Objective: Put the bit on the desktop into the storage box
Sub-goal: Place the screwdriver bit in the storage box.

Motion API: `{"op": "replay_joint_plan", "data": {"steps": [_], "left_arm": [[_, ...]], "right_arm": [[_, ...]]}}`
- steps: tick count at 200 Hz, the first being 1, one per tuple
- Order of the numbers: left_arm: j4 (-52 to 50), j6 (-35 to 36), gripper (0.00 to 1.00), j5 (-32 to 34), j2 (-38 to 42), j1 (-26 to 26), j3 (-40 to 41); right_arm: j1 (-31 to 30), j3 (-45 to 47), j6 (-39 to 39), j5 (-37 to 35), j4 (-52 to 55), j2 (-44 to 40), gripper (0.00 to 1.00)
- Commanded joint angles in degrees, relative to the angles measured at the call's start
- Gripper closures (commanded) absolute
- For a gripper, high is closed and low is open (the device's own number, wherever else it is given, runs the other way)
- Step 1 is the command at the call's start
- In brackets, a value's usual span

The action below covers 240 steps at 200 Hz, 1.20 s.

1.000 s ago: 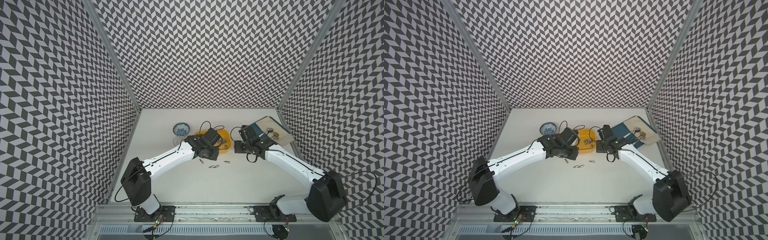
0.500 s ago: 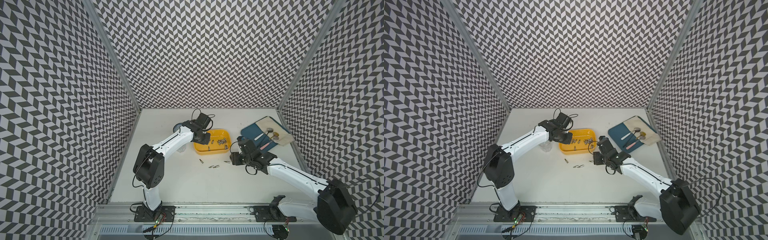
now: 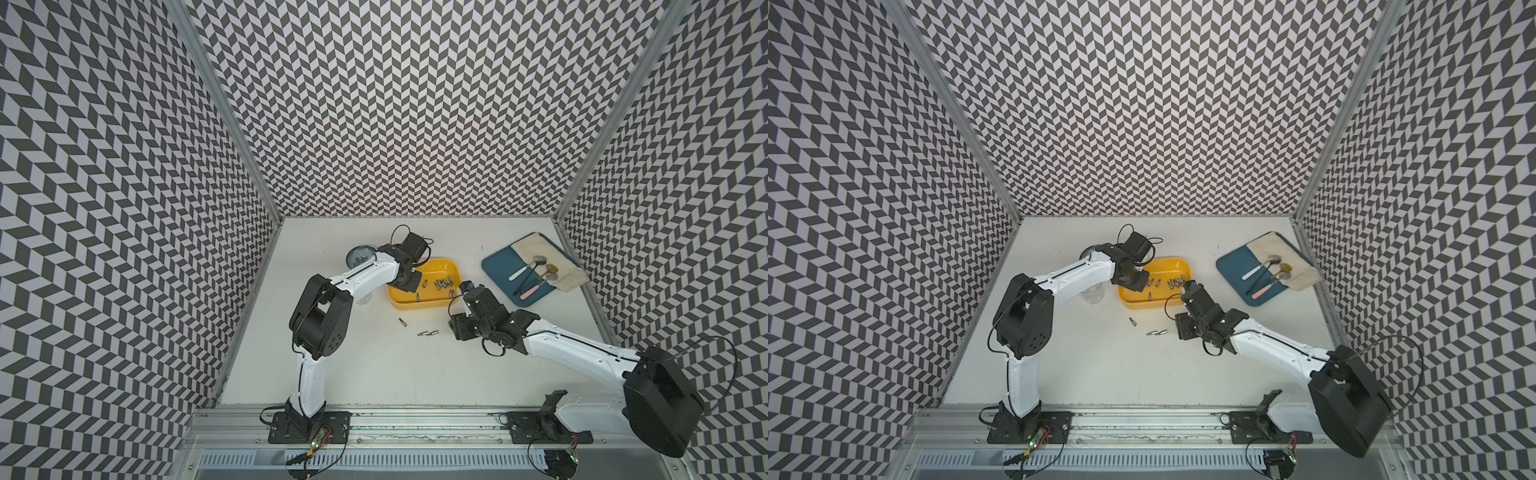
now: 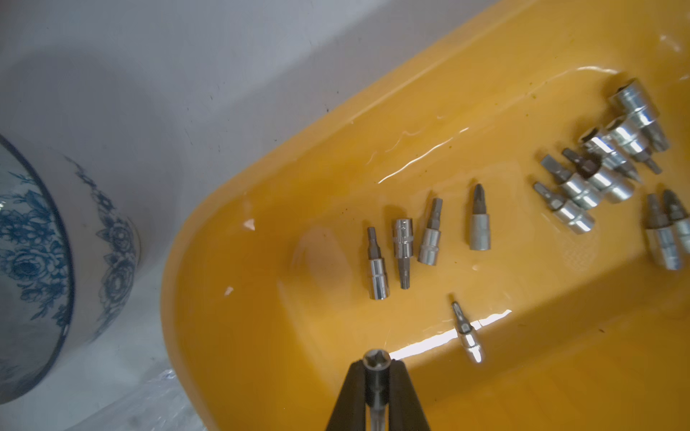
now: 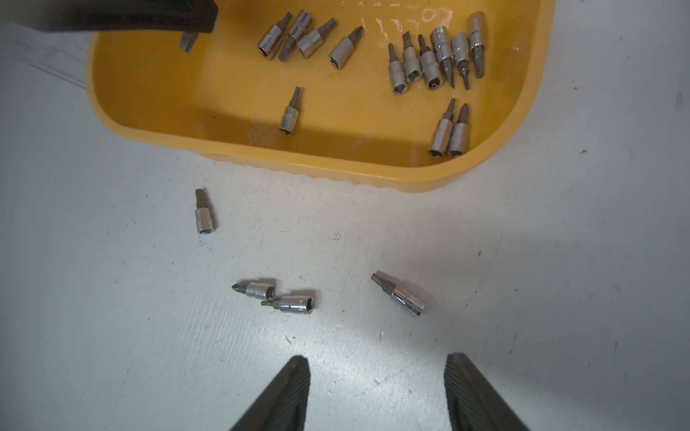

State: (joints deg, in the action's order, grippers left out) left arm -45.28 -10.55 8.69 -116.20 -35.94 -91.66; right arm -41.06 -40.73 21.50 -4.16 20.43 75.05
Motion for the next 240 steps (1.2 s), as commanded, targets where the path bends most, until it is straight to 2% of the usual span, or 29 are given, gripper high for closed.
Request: {"op": "replay_joint_plan", "data": {"steps": [1, 134, 240], "left_arm": [[2.04, 0.96, 1.0, 2.6, -1.1, 0.52, -0.91], [5.05, 2.11, 1.0, 3.44, -5.93, 1.88, -0.36], [5.11, 2.46, 0.97, 3.22, -7.71, 2.37, -1.21]], "right_arm": [[-0.78, 0.83, -1.86, 0.88, -3.43, 1.07, 0.38], [-1.22, 1.53, -5.55, -1.0, -6.61, 5.52, 0.39], [0.06, -2.15, -8.56, -1.75, -7.94, 11.0, 0.4]]}}
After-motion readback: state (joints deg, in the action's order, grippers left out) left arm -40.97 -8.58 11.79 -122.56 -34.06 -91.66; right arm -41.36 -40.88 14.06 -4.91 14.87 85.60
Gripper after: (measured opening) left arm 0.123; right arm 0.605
